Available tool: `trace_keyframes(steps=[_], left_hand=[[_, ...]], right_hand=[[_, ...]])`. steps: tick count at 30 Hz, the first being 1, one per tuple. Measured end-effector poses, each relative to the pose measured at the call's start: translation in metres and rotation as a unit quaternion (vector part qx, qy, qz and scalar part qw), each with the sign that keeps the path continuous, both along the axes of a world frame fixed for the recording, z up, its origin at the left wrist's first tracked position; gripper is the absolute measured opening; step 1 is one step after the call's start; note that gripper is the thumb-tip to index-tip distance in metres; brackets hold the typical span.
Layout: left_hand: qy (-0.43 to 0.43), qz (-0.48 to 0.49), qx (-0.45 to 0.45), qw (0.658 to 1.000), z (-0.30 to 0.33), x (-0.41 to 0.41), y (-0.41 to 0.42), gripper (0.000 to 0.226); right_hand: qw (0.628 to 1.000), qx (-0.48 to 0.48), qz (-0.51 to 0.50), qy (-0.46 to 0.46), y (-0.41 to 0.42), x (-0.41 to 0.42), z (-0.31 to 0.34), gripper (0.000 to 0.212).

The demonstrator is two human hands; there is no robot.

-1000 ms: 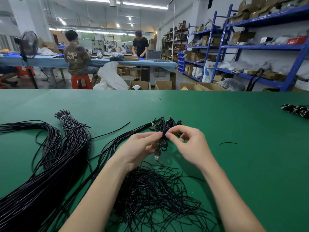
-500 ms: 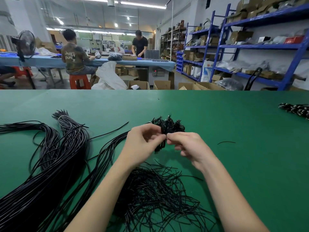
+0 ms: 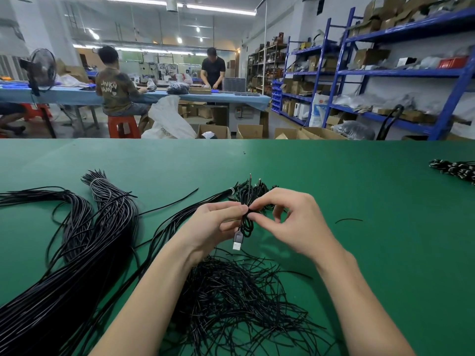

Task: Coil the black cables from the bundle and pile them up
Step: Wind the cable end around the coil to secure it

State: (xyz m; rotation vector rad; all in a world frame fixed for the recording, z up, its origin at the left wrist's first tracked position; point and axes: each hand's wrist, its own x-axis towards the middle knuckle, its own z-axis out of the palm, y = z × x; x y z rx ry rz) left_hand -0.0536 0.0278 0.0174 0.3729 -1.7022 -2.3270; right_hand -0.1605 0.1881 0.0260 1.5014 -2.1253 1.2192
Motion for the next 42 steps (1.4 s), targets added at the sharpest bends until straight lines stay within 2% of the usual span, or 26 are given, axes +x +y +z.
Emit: trace_keyframes(steps=[3, 5, 7, 9, 10, 11, 12, 13, 14, 15, 16, 18, 19, 22, 25, 27, 29, 30, 32, 33, 35, 36, 37, 38, 39, 42], left_hand=[[0.011, -0.015, 0.01, 1.0, 0.001, 0.0, 0.0, 0.024], [0.02, -0.007, 0.013, 1.0, 0.002, 0.0, 0.0, 0.027], [0.046, 0.02, 0.0, 0.999, 0.001, -0.002, 0.004, 0.019], [0.079, 0.068, -0.074, 0.992, 0.0, -0.005, 0.008, 0.012], [0.093, 0.097, -0.133, 0.982, -0.001, -0.006, 0.009, 0.01], [0.103, 0.122, -0.192, 0.968, -0.003, -0.007, 0.01, 0.008], [0.107, 0.136, -0.245, 0.954, -0.005, -0.008, 0.011, 0.008], [0.101, 0.144, -0.288, 0.941, -0.007, -0.009, 0.012, 0.008], [0.087, 0.15, -0.312, 0.934, -0.009, -0.009, 0.012, 0.008], [0.072, 0.156, -0.31, 0.935, -0.011, -0.009, 0.012, 0.009], [0.06, 0.158, -0.28, 0.945, -0.012, -0.008, 0.01, 0.009], [0.047, 0.144, -0.177, 0.973, -0.012, -0.007, 0.005, 0.01], [0.045, 0.13, -0.126, 0.982, -0.01, -0.007, 0.003, 0.011], [0.039, 0.082, -0.037, 0.995, -0.002, -0.003, -0.005, 0.029], [0.024, 0.054, -0.021, 0.998, 0.001, -0.001, -0.006, 0.049], [0.02, 0.043, -0.023, 0.999, 0.0, 0.0, -0.006, 0.052], [0.027, 0.038, -0.025, 0.999, 0.0, 0.001, -0.007, 0.044], [0.036, 0.039, -0.031, 0.998, 0.0, 0.002, -0.007, 0.039], [0.054, 0.055, -0.095, 0.992, -0.001, 0.004, -0.009, 0.027], [0.057, 0.066, -0.147, 0.985, -0.001, 0.005, -0.01, 0.02], [0.059, 0.069, -0.198, 0.976, -0.001, 0.006, -0.011, 0.01], [0.059, 0.063, -0.184, 0.979, 0.0, 0.006, -0.01, 0.011], [0.055, 0.052, -0.147, 0.986, 0.001, 0.005, -0.009, 0.014], [0.049, 0.036, -0.102, 0.993, 0.002, 0.005, -0.008, 0.018], [0.041, 0.02, -0.061, 0.997, 0.004, 0.005, -0.008, 0.021], [0.014, -0.034, 0.003, 0.999, 0.009, 0.009, -0.01, 0.022]], right_hand=[[0.998, -0.029, -0.024, 0.051, -0.002, 0.003, -0.001, 0.009], [0.992, -0.054, -0.074, 0.09, -0.006, 0.009, -0.005, 0.006], [0.99, -0.086, -0.096, 0.054, -0.015, 0.015, -0.01, 0.008], [0.983, -0.127, -0.098, -0.088, -0.024, 0.016, -0.013, 0.015], [0.964, -0.143, -0.095, -0.201, -0.027, 0.014, -0.013, 0.015], [0.925, -0.154, -0.081, -0.339, -0.03, 0.013, -0.013, 0.012], [0.864, -0.156, -0.054, -0.476, -0.031, 0.014, -0.013, 0.009], [0.813, -0.155, -0.037, -0.561, -0.031, 0.014, -0.015, 0.007], [0.799, -0.149, -0.034, -0.582, -0.031, 0.014, -0.018, 0.006], [0.824, -0.144, -0.044, -0.546, -0.032, 0.013, -0.024, 0.004], [0.866, -0.144, -0.061, -0.474, -0.031, 0.013, -0.027, 0.001], [0.942, -0.145, -0.086, -0.289, -0.029, 0.013, -0.029, 0.006], [0.964, -0.138, -0.086, -0.209, -0.028, 0.012, -0.028, 0.006], [0.99, -0.106, -0.058, -0.077, -0.021, 0.009, -0.022, 0.004], [0.996, -0.058, -0.062, -0.009, -0.013, 0.006, -0.017, 0.01], [0.997, -0.034, -0.07, 0.01, -0.01, 0.004, -0.015, 0.008], [0.997, -0.023, -0.068, -0.026, -0.012, 0.005, -0.014, 0.004], [0.995, -0.023, -0.061, -0.078, -0.013, 0.005, -0.014, 0.004], [0.968, -0.026, -0.026, -0.246, -0.017, 0.006, -0.01, 0.006], [0.938, -0.023, -0.002, -0.347, -0.017, 0.008, -0.007, 0.006], [0.83, -0.021, 0.053, -0.555, -0.016, 0.01, -0.003, 0.007], [0.772, -0.027, 0.08, -0.63, -0.016, 0.01, -0.002, 0.01], [0.736, -0.034, 0.098, -0.669, -0.015, 0.011, 0.0, 0.013], [0.732, -0.035, 0.109, -0.672, -0.015, 0.011, 0.001, 0.014], [0.763, -0.023, 0.107, -0.637, -0.014, 0.011, 0.003, 0.013], [0.896, 0.019, 0.082, -0.435, -0.01, 0.015, 0.012, 0.009]])
